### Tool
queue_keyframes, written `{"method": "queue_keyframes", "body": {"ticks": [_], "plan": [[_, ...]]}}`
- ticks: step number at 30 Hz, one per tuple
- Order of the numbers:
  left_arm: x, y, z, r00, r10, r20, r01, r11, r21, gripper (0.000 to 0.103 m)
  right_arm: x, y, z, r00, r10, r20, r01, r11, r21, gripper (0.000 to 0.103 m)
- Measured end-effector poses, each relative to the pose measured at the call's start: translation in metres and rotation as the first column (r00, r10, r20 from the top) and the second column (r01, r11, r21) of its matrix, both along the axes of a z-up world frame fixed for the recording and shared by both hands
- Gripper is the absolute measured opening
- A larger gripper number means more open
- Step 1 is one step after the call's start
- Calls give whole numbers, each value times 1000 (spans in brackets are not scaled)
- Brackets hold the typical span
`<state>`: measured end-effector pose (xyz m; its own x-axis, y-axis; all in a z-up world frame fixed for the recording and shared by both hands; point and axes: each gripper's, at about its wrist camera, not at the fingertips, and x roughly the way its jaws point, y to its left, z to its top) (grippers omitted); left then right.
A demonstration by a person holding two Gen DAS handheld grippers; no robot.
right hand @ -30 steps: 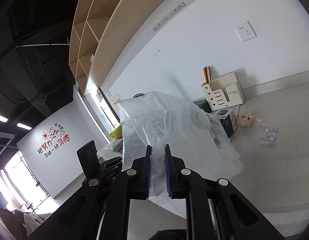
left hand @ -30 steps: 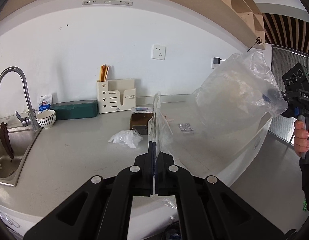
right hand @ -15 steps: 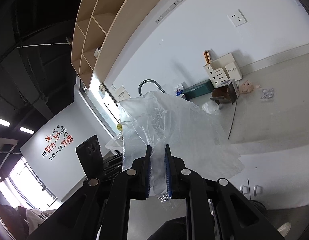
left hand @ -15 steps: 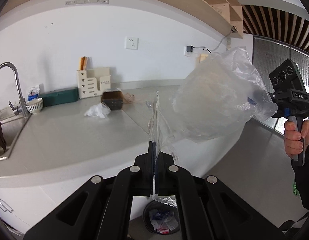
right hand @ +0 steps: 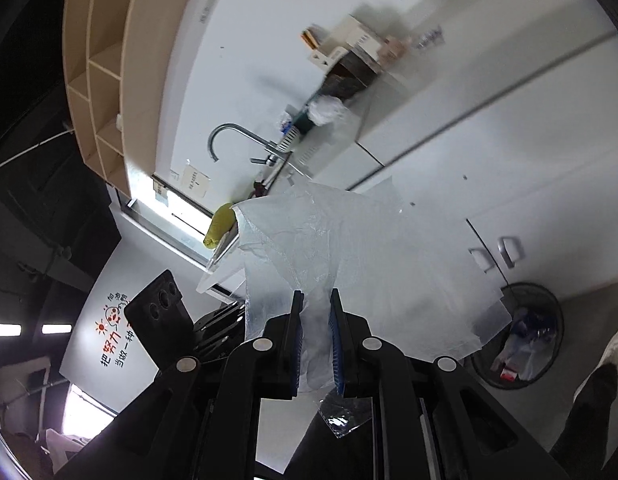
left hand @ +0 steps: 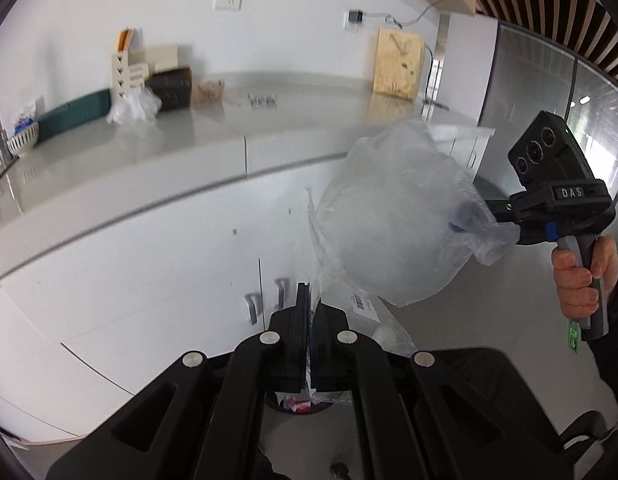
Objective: Collect trash
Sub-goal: 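Lift the clear plastic bag with both grippers and carry it down to the wastebasket, then open both grippers to drop the clear bag into the wastebasket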
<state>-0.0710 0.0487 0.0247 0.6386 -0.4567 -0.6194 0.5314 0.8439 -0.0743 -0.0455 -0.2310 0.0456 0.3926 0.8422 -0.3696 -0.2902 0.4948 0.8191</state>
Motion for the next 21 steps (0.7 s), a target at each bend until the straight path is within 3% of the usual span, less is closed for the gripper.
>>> {"method": "queue_keyframes", "body": {"ticks": [11,21], "plan": [[56,-43,-130,982,13,-189,13,991,136,2,53,-8,-132,980,-29,-199,25,999,-20,17],[110,-68,-260,920,70,-386,30,969,247,2,86,-14,-274,923,-42,-382,42,999,-9,17]]}}
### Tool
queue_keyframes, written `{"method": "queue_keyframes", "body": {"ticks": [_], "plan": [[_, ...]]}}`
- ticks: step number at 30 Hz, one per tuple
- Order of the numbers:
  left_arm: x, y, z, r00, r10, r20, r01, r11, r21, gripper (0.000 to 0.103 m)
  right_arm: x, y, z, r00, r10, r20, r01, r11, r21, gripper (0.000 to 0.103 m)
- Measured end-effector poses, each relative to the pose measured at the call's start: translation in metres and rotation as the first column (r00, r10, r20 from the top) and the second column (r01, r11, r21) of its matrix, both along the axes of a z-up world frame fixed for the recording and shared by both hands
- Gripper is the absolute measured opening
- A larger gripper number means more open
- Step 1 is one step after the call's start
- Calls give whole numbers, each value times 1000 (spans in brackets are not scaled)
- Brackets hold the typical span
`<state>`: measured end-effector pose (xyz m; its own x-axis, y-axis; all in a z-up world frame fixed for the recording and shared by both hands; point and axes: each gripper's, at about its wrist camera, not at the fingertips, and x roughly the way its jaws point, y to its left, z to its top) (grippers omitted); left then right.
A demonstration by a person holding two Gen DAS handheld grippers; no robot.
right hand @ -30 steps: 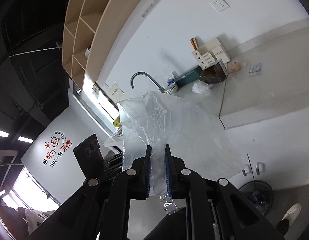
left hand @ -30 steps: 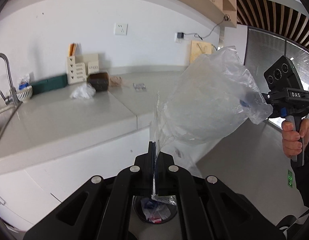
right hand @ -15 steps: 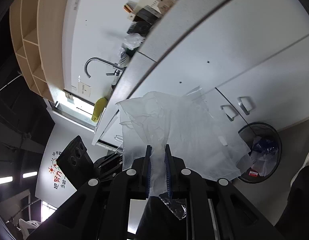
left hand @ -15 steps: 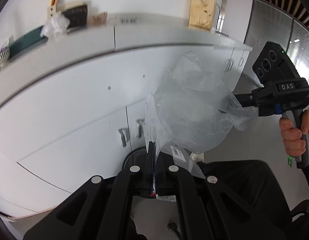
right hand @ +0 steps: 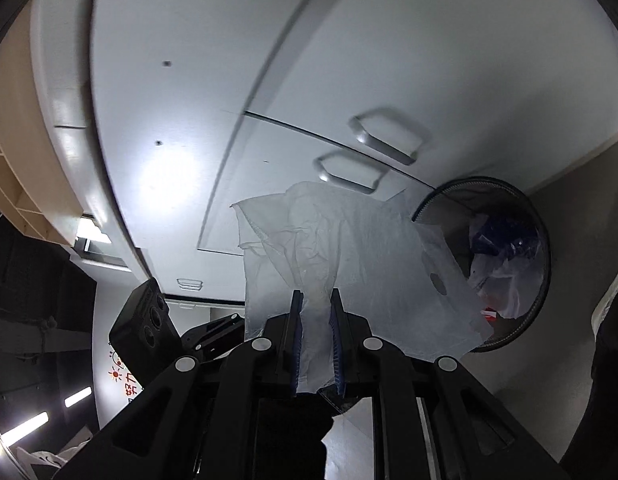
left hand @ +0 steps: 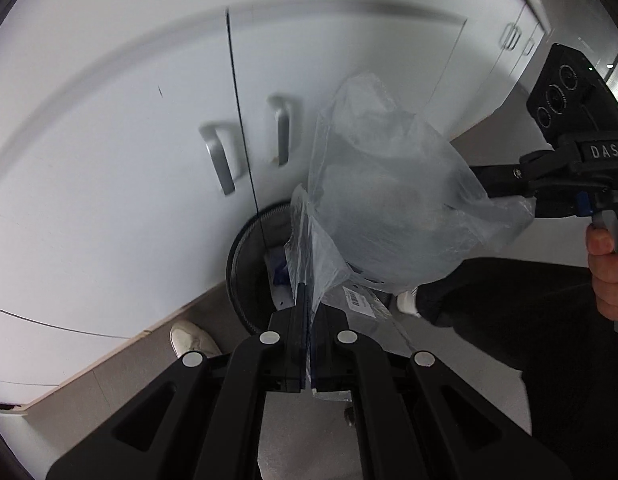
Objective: Collect trash
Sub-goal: 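Open both grippers to drop the clear bag into the wastebasket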
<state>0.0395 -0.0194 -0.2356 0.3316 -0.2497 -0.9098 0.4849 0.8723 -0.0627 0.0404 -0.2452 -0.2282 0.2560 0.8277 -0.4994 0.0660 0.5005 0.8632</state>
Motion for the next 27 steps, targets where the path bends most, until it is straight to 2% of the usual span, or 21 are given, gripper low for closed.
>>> {"method": "queue_keyframes", "body": {"ticks": [6,10,13,18,19,20,21,22,23,25,27], "plan": [[36,-15,-67,997,11,-81,-7,999,51,2,29,-3,-72,995,-36,-97,37,999,10,17],[54,-17,-104,993,28,-117,-19,997,73,2,43,1,-101,992,-37,-119,32,999,-42,18],[66,-15,-121,988,41,-149,-34,998,50,3,48,4,-117,989,-31,-142,17,995,-95,21],[69,-13,-141,986,24,-165,-10,996,84,5,50,2,-135,982,-51,-180,22,987,-157,33],[69,-14,-146,985,24,-170,-8,995,95,7,49,1,-135,981,-60,-182,28,985,-173,40],[69,-13,-148,985,29,-171,-11,994,108,23,49,-1,-136,980,-71,-186,37,983,-180,47],[69,-11,-150,987,41,-158,-21,992,127,51,49,-4,-135,979,-80,-188,45,982,-186,49],[68,-10,-150,989,48,-141,-29,991,132,63,49,-6,-135,978,-88,-190,50,980,-193,54],[67,-7,-148,990,55,-126,-38,990,136,75,48,-7,-134,977,-96,-192,56,977,-205,67],[66,-4,-149,990,70,-123,-51,986,156,83,46,-11,-131,974,-120,-190,75,971,-227,86],[64,1,-147,991,69,-115,-52,988,146,99,44,-20,-128,972,-138,-189,91,967,-238,94]]}}
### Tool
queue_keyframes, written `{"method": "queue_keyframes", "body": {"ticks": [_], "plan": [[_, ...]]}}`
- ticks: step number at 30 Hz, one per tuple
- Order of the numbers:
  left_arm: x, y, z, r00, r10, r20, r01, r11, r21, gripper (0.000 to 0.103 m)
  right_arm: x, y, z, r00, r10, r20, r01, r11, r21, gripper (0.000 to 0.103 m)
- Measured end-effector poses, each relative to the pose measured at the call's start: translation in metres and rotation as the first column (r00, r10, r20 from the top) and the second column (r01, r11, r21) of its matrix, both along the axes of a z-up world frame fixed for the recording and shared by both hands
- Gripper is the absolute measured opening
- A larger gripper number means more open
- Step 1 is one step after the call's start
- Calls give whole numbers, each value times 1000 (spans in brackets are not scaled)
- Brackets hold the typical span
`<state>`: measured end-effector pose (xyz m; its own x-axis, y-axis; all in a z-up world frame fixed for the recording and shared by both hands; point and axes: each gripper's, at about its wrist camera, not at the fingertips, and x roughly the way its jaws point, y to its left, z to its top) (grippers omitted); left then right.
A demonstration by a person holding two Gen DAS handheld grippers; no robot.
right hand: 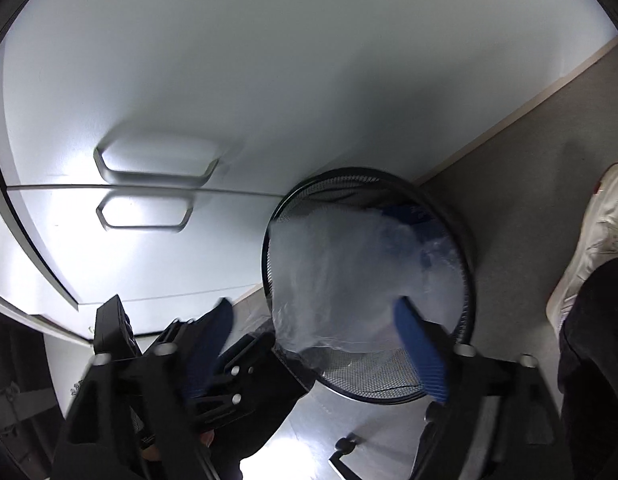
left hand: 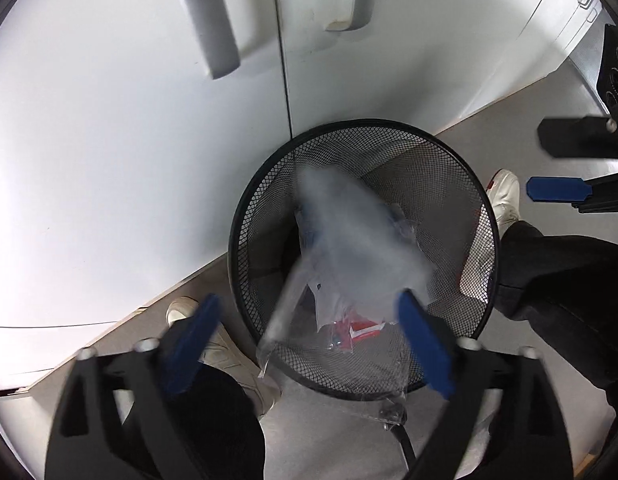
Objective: Collect trash
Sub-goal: 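Open both grippers to drop the clear bag into the wastebasket, then raise both tools back toward the counter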
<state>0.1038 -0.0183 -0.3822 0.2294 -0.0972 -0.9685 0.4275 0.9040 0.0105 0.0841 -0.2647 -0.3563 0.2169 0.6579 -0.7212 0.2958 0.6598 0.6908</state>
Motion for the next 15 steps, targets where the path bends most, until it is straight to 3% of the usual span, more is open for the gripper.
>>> {"method": "queue_keyframes", "body": {"ticks": [7,11,15], "plan": [[-11,11,27,999,8,44,-8,1000,-3,99,-11,-7,39,999,-24,31,28,993,-115,100],[-20,15,56,995,34,93,-33,999,-19,99,-18,4,72,998,4,60,12,963,-269,100],[-37,19,99,978,51,200,-38,997,-68,99,-34,17,126,981,84,174,-8,917,-398,100]]}}
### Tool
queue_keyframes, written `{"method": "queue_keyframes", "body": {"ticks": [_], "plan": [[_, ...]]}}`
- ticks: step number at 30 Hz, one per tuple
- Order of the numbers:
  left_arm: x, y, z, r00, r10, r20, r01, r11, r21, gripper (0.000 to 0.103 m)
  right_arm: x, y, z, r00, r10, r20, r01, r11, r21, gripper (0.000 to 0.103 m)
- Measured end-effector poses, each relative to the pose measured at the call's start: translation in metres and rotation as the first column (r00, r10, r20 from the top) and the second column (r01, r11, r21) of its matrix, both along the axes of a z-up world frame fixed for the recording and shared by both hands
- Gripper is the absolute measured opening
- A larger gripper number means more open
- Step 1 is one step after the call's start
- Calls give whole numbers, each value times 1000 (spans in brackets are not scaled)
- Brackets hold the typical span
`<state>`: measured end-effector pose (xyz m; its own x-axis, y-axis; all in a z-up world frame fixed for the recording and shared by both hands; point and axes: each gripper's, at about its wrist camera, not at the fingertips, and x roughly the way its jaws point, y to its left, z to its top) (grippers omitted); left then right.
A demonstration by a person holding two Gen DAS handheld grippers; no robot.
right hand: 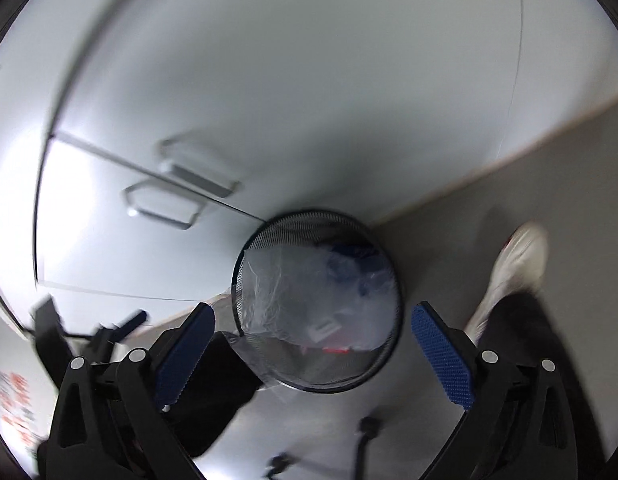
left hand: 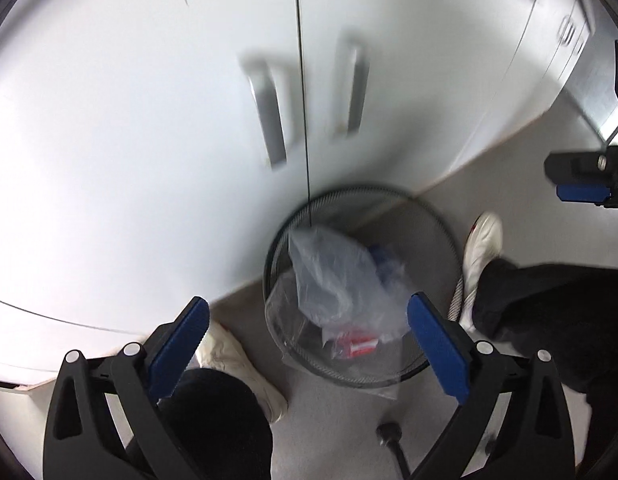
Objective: Collect trash
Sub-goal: 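Raise both tools back toward the counter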
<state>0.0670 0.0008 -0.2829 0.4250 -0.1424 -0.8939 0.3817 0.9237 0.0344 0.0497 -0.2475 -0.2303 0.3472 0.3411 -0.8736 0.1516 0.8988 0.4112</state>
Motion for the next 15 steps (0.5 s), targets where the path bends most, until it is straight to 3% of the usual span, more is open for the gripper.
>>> {"method": "queue_keyframes", "body": {"ticks": [3,8,15], "plan": [[-15,7,46,996,19,83,-14,998,-58,99,-18,14,49,992,59,110,-50,995,-87,100],[-41,18,127,973,57,225,-20,986,-164,99,-51,25,135,945,108,308,-57,984,-170,100],[-75,40,244,902,112,417,0,966,-260,99,-86,40,260,827,167,537,-58,975,-214,100]]}}
